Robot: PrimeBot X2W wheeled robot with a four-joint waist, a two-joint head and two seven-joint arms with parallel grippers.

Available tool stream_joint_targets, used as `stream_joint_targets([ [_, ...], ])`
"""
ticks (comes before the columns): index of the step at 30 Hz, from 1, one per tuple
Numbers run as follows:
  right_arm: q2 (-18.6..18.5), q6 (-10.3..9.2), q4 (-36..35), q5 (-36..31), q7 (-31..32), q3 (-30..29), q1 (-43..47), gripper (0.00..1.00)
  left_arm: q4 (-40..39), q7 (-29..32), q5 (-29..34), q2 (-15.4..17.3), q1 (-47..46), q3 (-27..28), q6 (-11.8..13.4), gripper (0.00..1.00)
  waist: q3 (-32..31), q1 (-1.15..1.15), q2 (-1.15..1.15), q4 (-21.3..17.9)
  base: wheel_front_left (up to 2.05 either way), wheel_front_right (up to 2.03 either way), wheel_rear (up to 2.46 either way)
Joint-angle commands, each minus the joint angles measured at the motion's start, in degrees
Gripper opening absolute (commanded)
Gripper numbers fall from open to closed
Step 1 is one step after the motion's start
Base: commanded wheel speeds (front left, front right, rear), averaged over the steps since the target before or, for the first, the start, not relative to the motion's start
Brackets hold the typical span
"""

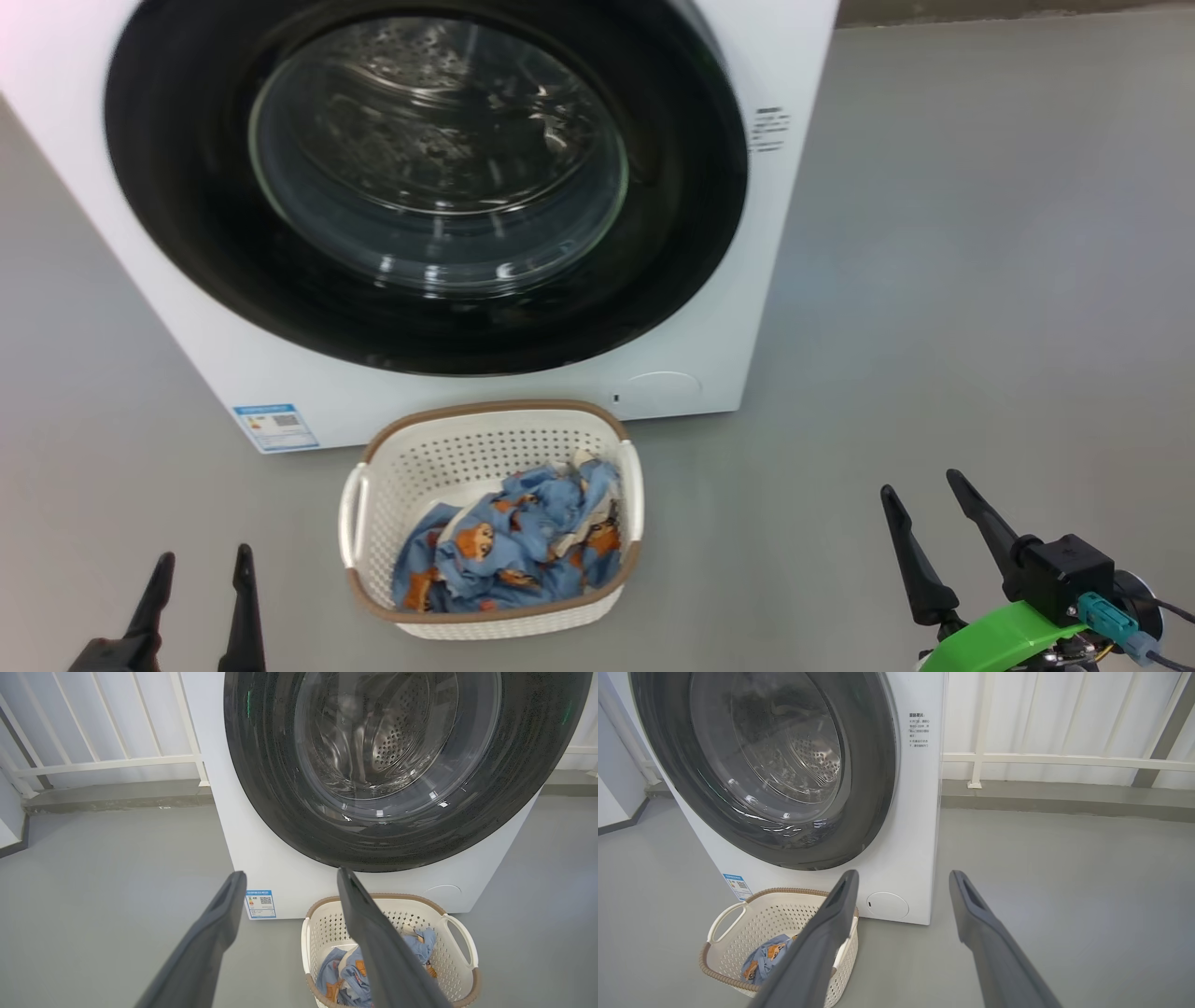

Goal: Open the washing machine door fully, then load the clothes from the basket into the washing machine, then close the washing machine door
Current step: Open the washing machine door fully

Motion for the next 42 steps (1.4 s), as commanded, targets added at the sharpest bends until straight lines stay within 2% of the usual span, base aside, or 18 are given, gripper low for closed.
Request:
stream_joint_targets([
  [1, -0.35, -0.06, -1.46, -0.85, -0.7, 1.09, -1.34, 1.0, -2.16, -0.55, 0.3, 0.97, -1.71, 2.12, -0.18, 1.0, 0.08, 0.0, 0.0, 0.0, 1.24, 1.08, -2.31],
  [11, -0.13, -0.06, -1.49, -0.93, -0.7, 1.07, -1.34, 1.0, -2.81, -0.55, -0.82, 0.52, -1.58, 2.47, -0.18, 1.0, 0.15, 0.0, 0.0, -0.05, 0.75, 0.69, -1.45],
  [26, 0.08, -0.06, -1.93, -0.89, -0.7, 0.7, -1.37, 1.0, -2.07, -0.55, -1.38, 0.44, -1.51, 2.46, -0.18, 1.0, 0.12, 0.0, 0.0, -0.03, 0.07, 0.07, -0.13],
  [27, 0.1, -0.06, -1.86, -0.84, -0.7, 0.71, -1.34, 0.49, -2.05, -0.55, -1.37, 0.44, -1.49, 2.44, -0.18, 1.0, 0.11, 0.0, 0.0, -0.03, 0.0, 0.0, 0.0],
  [28, 0.12, -0.06, -1.79, -0.72, -0.7, 0.75, -1.32, 0.22, -2.03, -0.55, -1.34, 0.44, -1.48, 2.41, -0.18, 1.0, 0.09, 0.0, 0.0, -0.02, 0.0, 0.0, 0.0],
  [29, 0.15, -0.06, -1.72, -0.5, -0.7, 0.76, -1.32, 0.0, -2.03, -0.55, -1.28, 0.46, -1.48, 2.37, -0.18, 1.0, 0.08, 0.0, 0.0, -0.01, 0.0, 0.0, 0.0],
  [38, 0.35, -0.06, -2.08, 0.26, -0.7, 0.57, -1.12, 0.0, -2.1, -0.55, -1.18, 0.41, -1.42, 2.41, -0.18, 1.0, 0.11, 0.0, 0.0, 0.13, 0.0, 0.0, 0.0],
  [42, 1.16, -0.06, -2.32, 2.75, -0.7, -0.35, -1.14, 0.0, -2.24, -0.55, -1.27, 0.36, -1.43, 2.26, -0.18, 1.0, 0.29, 0.0, 0.0, 0.28, 0.0, 0.0, 0.0],
])
